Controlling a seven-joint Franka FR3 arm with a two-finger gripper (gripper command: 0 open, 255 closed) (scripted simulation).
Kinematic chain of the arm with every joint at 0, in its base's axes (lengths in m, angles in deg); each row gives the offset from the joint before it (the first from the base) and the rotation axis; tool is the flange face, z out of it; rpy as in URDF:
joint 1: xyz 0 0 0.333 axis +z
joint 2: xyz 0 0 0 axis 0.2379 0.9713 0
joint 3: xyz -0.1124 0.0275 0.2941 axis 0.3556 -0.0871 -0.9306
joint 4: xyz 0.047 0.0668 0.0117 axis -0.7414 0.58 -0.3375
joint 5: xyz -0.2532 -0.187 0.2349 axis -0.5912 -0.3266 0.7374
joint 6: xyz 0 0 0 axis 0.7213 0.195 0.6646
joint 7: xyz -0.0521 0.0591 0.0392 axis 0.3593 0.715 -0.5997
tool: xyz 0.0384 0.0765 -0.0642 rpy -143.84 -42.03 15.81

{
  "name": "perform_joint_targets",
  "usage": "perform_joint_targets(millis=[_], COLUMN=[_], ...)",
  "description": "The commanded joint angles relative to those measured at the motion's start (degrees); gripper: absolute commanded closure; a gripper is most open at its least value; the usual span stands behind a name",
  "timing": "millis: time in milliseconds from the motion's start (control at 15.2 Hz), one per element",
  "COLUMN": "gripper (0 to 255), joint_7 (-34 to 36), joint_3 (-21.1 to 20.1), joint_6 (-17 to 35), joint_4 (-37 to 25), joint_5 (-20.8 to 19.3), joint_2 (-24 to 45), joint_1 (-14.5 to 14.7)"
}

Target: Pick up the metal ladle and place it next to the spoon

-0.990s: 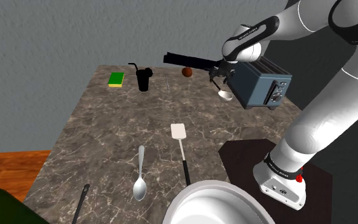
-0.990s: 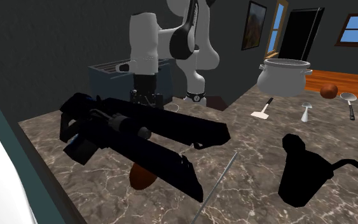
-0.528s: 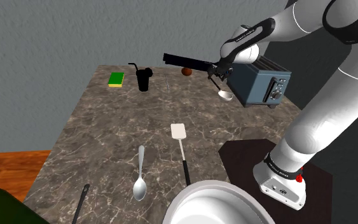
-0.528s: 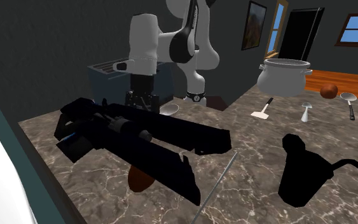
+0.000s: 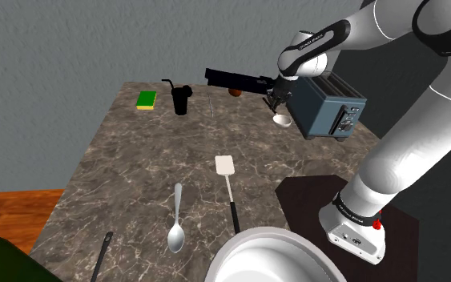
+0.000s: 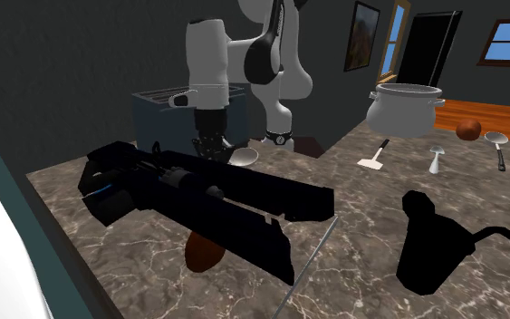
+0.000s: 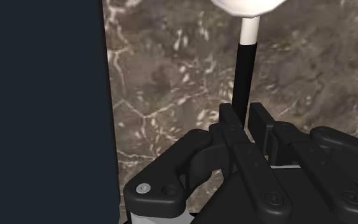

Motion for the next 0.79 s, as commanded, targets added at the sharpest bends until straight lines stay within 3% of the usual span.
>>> perform_joint_targets(millis=[0, 132, 198, 726], gripper=[255, 255, 255, 255], joint_7=[0.05, 0.04, -2.58, -0.61], joint_3=[0.00, 0.00, 0.58, 0.44], joint_6=[-0.25, -0.24, 2.87, -3.39], joint_4=[-0.06, -0.05, 1.83, -0.44], joint_5=[-0.04, -0.03, 1.81, -0.52], joint_2=[-0.02, -0.02, 1.34, -2.86], joint_1=[0.00, 0.00, -0.40, -0.64])
